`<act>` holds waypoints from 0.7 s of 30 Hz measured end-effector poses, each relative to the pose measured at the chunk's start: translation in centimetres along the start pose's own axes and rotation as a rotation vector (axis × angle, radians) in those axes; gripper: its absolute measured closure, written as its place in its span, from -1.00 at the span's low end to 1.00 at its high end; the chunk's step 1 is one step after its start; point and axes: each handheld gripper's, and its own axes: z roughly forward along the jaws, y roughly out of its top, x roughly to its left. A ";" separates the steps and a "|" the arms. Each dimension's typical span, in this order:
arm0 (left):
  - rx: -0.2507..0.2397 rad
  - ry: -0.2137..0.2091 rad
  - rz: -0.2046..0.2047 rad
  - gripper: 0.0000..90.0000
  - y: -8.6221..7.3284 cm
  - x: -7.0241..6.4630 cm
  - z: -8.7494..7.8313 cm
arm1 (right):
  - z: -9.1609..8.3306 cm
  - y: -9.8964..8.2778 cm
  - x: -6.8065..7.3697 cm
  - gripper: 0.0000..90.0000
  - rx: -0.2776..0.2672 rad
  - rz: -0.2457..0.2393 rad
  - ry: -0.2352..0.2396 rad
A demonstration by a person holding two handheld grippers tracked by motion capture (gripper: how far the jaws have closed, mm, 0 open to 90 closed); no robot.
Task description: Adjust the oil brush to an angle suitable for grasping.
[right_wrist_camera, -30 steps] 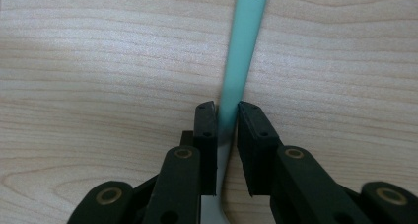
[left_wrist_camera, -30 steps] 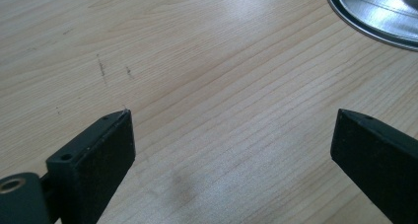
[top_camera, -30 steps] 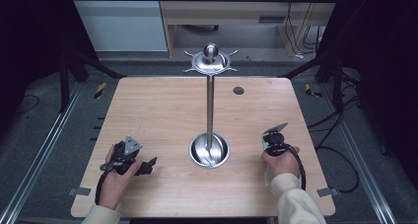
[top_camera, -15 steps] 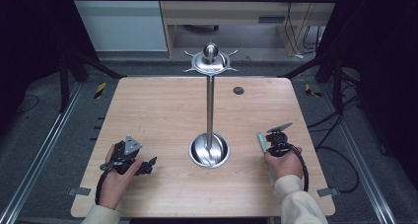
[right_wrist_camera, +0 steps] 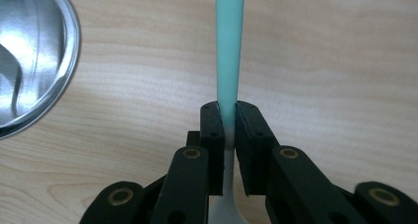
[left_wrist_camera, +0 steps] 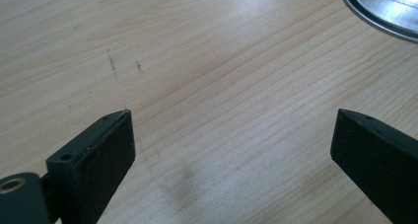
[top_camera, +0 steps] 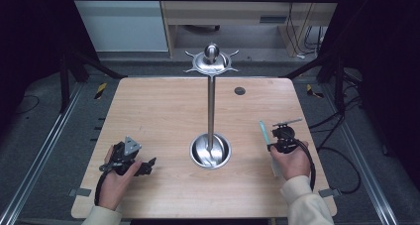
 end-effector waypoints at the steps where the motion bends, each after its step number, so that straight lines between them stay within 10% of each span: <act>1: -0.001 0.002 -0.002 -0.94 0.0 0.1 0.0 | -0.3 0.0 0.0 0.84 -0.018 -0.018 -0.004; 21: -0.027 0.066 -0.059 -0.94 -0.5 1.6 -1.1 | -2.1 4.0 -0.3 0.84 -0.341 -0.087 0.061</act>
